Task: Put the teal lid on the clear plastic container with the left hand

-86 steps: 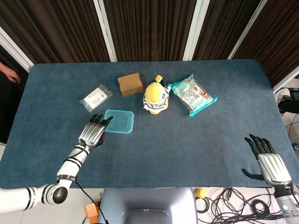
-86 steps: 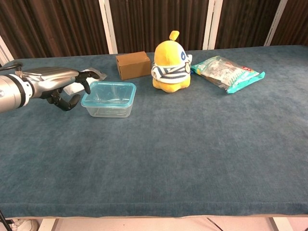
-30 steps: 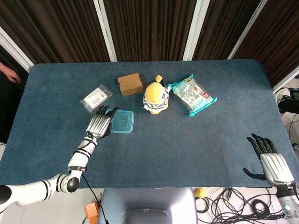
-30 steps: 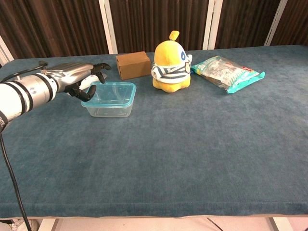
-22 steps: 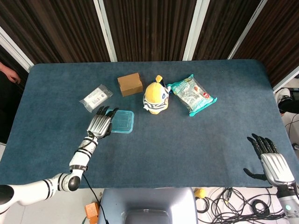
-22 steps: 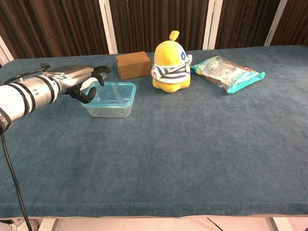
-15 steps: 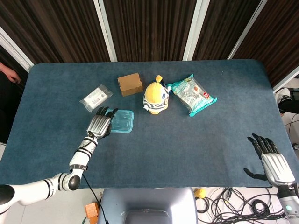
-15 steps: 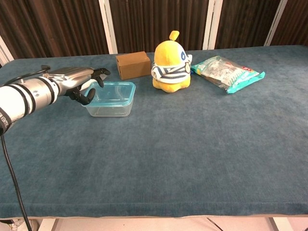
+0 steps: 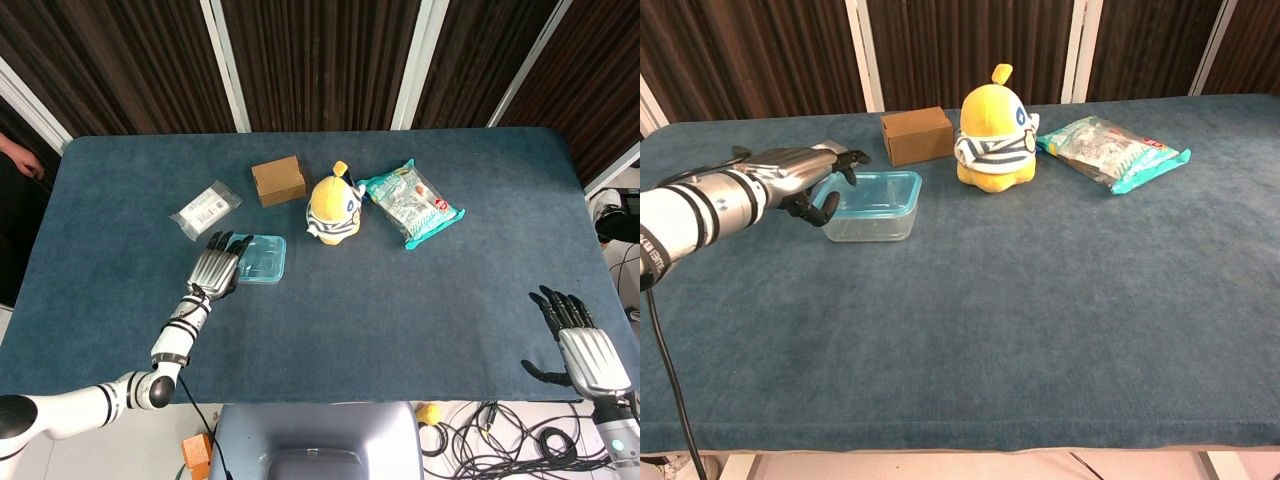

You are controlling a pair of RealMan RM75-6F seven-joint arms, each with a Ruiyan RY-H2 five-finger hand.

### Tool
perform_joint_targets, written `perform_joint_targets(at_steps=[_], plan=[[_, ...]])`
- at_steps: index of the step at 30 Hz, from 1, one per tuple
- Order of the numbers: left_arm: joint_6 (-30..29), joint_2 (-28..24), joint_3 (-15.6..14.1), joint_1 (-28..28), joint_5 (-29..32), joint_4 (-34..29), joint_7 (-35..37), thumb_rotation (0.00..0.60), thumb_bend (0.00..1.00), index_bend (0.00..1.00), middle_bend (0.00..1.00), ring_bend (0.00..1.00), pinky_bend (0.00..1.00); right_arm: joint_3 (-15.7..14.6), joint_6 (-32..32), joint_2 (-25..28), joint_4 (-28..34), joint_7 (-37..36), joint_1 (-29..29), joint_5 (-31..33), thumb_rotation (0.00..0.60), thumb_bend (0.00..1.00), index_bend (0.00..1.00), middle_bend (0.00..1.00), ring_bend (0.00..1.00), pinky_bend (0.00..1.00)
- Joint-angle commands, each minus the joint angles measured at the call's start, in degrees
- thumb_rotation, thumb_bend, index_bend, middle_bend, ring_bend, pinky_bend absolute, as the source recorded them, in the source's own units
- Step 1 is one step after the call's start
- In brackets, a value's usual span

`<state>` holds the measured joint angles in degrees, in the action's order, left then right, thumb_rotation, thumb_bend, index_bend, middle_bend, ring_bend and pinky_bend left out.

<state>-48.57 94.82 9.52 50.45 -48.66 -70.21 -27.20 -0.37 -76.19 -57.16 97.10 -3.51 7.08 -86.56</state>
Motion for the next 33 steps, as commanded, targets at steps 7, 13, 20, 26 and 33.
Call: perform_joint_targets(at_steps=[7,13,20,26,33], plan=[[0.84,-0.09,-1.29,0.21,2.19,-1.06,-3.12,0.600,0.73,0.00,0.28,0.06,0.00,-0.03,0.10,-0.13,0.05,0.37,0.05,-0.01,0.600,0.13,0.00,0.00,0.00,0.01],[0.97,-0.34,-1.47,0.39,3.31,-1.48,-4.12,0.600,0.73,0.00,0.28,0.06,0.00,-0.02,0.19,-0.19,0.11,0.56,0.09,0.05,0.600,0.13,0.00,0.00,0.00,0.01],[-5.91,-2.67,0.45,-1.40,-5.22,-6.29,1.48,0.600,0.64,0.00,0.15,0.01,0.00,0.11,0.10,-0.18,0.01,0.48,0.06,0.26,0.600,0.13,0.00,0.00,0.00,0.01],[-15.45,-10.65,-0.54,-5.88,-15.80,-18.10,4.78,0.600,0.47,0.00,0.04,0.00,0.00,0.03,-0.23,-0.41,0.09,1.23,-0.16,0.19,0.600,0.13,0.00,0.00,0.00,0.01],[-27.83,-24.59,-11.87,-18.63,-29.52,-33.38,8.35,0.600,0.37,0.00,0.01,0.00,0.00,-0.34,-0.39,-1.59,0.75,5.18,-0.41,0.16,0.600,0.13,0.00,0.00,0.00,0.01]])
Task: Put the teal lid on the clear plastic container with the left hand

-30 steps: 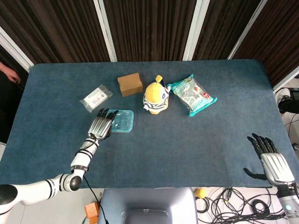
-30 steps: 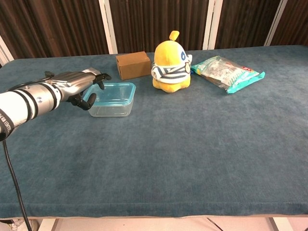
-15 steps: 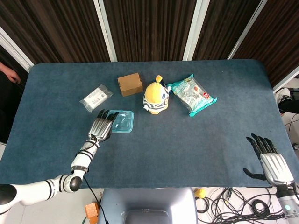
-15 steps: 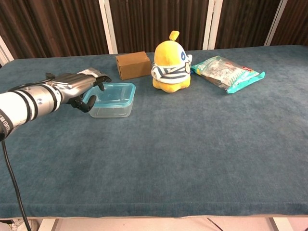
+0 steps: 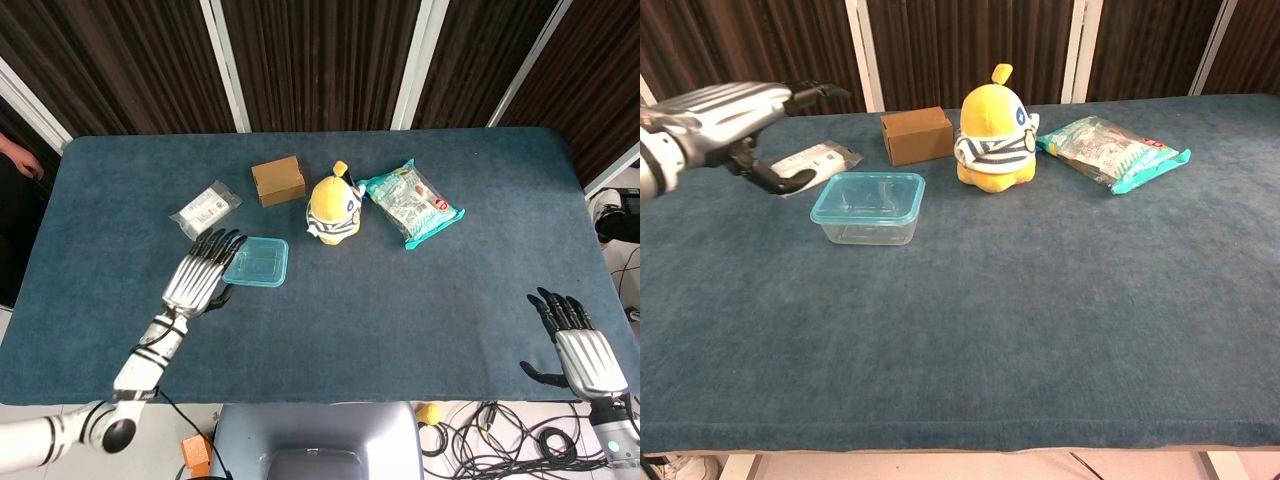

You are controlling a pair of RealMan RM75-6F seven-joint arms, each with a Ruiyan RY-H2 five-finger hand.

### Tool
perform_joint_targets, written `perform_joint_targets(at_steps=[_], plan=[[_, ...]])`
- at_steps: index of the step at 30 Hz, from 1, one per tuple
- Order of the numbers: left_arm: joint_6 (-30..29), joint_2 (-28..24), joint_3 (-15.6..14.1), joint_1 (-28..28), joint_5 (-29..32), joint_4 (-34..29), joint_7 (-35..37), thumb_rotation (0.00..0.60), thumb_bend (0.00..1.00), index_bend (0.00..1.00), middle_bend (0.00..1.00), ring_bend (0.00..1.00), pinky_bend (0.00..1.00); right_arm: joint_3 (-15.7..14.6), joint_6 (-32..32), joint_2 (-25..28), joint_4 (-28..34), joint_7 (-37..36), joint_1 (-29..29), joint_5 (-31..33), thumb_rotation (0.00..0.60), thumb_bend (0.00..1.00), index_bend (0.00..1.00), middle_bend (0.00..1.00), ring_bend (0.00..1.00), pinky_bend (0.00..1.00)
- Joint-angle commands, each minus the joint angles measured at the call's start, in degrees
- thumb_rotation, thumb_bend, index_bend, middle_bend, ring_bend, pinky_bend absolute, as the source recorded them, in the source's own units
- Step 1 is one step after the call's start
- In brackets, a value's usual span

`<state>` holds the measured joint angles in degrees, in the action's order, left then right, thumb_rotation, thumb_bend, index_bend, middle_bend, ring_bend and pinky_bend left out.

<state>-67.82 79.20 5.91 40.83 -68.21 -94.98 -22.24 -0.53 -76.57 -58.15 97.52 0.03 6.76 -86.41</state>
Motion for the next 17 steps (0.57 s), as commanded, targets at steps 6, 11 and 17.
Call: perform_joint_targets(at_steps=[6,11,17], plan=[[-20.56,-9.79,-18.82,-22.23,-21.68,-1.55,10.42,0.600,0.37,0.00,0.00,0.00,0.00,-0.80,0.08,-2.69,1.44,7.35,-0.15,-0.59,0.600,0.13,0.00,0.00,0.00,0.01],[-27.10,-5.83,-19.07,-29.22,-23.38,7.84,13.39,0.600,0.36,0.00,0.00,0.00,0.00,-1.02,0.12,-4.14,2.23,10.51,-0.06,-1.02,0.600,0.13,0.00,0.00,0.00,0.01],[-29.02,-6.13,-17.51,-30.81,-25.97,8.98,15.71,0.600,0.36,0.00,0.00,0.00,0.00,-0.71,-0.47,-4.81,2.40,12.04,-0.36,-0.28,0.600,0.13,0.00,0.00,0.00,0.01]])
